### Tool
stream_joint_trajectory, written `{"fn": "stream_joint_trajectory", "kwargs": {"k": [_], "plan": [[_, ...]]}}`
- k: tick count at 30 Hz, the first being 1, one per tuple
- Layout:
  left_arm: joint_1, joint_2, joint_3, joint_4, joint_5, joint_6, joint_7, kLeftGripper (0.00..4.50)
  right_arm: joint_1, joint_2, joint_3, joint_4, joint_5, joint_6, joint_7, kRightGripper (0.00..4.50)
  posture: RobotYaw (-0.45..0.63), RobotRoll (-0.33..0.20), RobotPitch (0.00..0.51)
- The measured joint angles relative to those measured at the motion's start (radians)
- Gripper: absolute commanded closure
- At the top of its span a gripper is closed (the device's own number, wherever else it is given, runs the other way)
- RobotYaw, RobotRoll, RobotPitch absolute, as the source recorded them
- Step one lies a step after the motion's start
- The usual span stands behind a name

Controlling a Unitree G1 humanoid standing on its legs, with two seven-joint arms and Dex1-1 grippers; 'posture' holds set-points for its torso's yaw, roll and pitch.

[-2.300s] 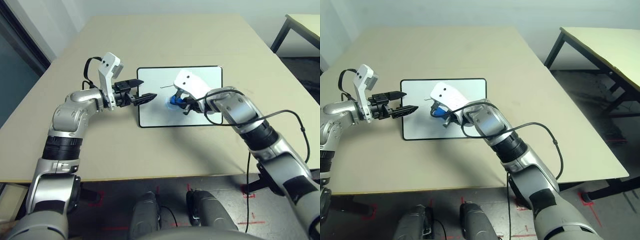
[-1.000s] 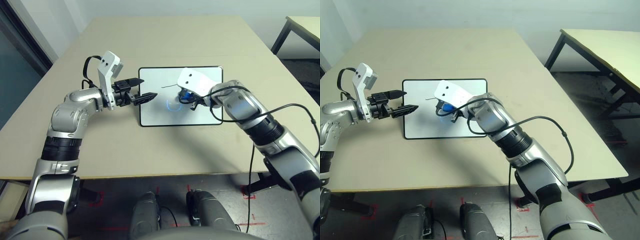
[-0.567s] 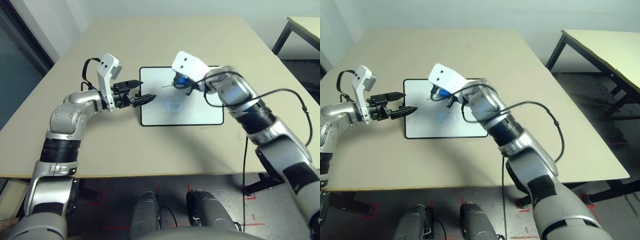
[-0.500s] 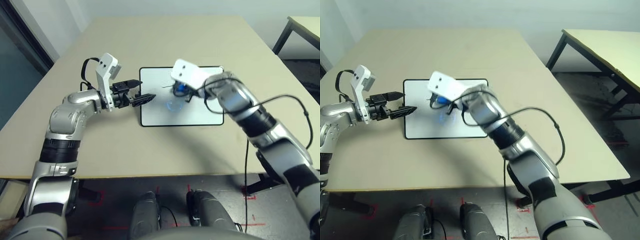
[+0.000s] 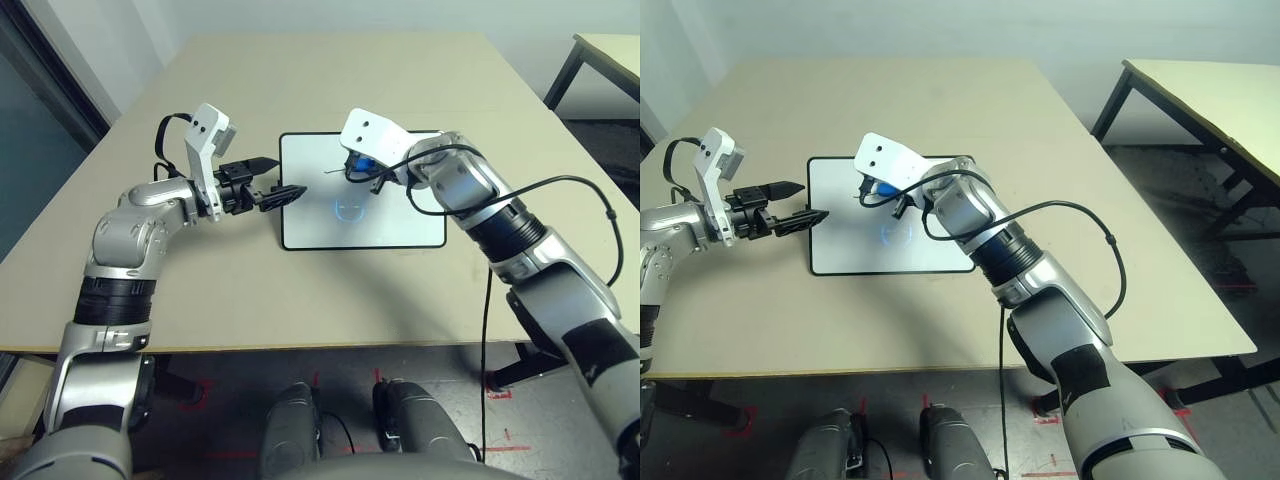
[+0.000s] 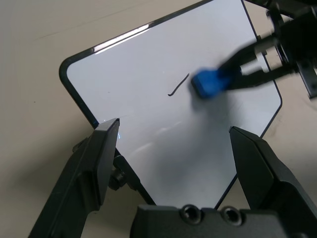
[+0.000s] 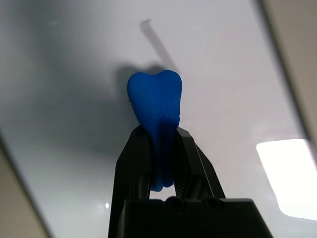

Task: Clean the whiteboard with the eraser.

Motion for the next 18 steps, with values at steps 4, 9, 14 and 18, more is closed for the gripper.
{"fn": "stream_joint_trajectory", "kwargs": {"k": [4, 9, 14, 18], "plan": [[0.000, 0.006, 0.005, 0.003, 0.000, 0.000, 0.001, 0.00, 0.060, -0.033, 0.038, -0.106, -0.001, 0.045, 0.041, 3.93, -0.04, 0.000, 0.106], [0.000, 0.007, 0.006, 0.004, 0.000, 0.001, 0.002, 0.00, -0.039, 0.029, 0.011, 0.057, -0.001, -0.039, 0.007, 3.93, -0.05, 0.000, 0.105], [0.002, 0.006, 0.007, 0.004, -0.001, 0.001, 0.001, 0.00, -0.167, 0.079, -0.074, 0.280, -0.013, -0.156, -0.085, 3.93, -0.04, 0.000, 0.104], [0.006, 0.005, 0.007, 0.002, -0.001, 0.003, 0.002, 0.00, -0.137, 0.081, -0.070, 0.234, -0.027, -0.161, -0.058, 3.93, -0.03, 0.000, 0.105]]}}
